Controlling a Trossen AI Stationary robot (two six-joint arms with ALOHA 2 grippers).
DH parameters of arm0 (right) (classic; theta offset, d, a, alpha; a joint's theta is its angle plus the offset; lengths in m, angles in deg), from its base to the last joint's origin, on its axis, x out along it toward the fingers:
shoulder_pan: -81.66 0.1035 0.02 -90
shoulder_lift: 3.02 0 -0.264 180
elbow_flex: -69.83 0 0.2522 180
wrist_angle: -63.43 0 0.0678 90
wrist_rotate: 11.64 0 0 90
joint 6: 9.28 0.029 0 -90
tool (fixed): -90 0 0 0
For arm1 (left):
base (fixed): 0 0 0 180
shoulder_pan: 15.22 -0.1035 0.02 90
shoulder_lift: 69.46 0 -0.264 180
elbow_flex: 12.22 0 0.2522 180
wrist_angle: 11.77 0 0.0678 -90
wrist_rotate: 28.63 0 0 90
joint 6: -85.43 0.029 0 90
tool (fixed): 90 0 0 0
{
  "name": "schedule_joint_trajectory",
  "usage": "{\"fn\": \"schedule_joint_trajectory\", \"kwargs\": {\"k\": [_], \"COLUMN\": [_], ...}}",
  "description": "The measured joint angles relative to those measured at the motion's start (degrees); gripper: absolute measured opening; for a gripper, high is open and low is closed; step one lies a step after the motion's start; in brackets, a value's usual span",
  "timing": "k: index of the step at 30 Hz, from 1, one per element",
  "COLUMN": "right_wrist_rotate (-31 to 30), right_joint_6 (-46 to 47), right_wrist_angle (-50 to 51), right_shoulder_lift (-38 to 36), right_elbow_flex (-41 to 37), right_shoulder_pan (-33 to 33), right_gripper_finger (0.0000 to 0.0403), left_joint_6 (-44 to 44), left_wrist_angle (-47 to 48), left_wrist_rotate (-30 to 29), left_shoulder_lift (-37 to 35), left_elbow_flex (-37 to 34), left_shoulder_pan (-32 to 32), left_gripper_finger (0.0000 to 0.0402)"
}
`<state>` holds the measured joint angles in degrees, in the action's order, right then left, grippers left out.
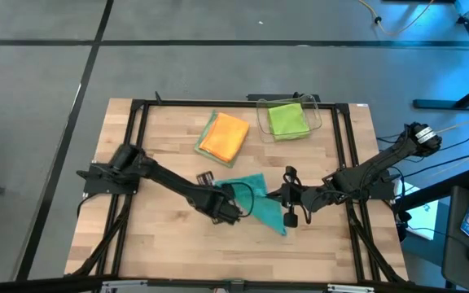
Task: Fold microfiber towels
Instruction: Fold the blue microfiber towel
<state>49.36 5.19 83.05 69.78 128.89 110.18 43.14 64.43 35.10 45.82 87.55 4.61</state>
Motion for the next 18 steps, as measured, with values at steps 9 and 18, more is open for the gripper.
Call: {"fn": "schedule_joint_trajectory", "kwargs": {"k": [9,18], "right_wrist_rotate": [-3.15,-6.68], "right_joint_6": [-8.72,-16.43], "right_wrist_angle": [11.34,23.35], "right_shoulder_lift": [-0.71,-0.68], "right_elbow_flex": [9.95,17.36], "right_shoulder_pan": [-0.96,-3.89], "right_gripper_finger": [0.0004,0.0003], "left_joint_6": [-1.07,-0.68], "left_wrist_angle": [12.92,23.11], "left_wrist_rotate": [-8.66,-15.9], "left_shoulder_lift": [-3.93,-4.76], "left_elbow_flex": [10.98,22.43], "left_shoulder_pan": [0.02,-0.04], "left_gripper_finger": [0.0,0.0]}}
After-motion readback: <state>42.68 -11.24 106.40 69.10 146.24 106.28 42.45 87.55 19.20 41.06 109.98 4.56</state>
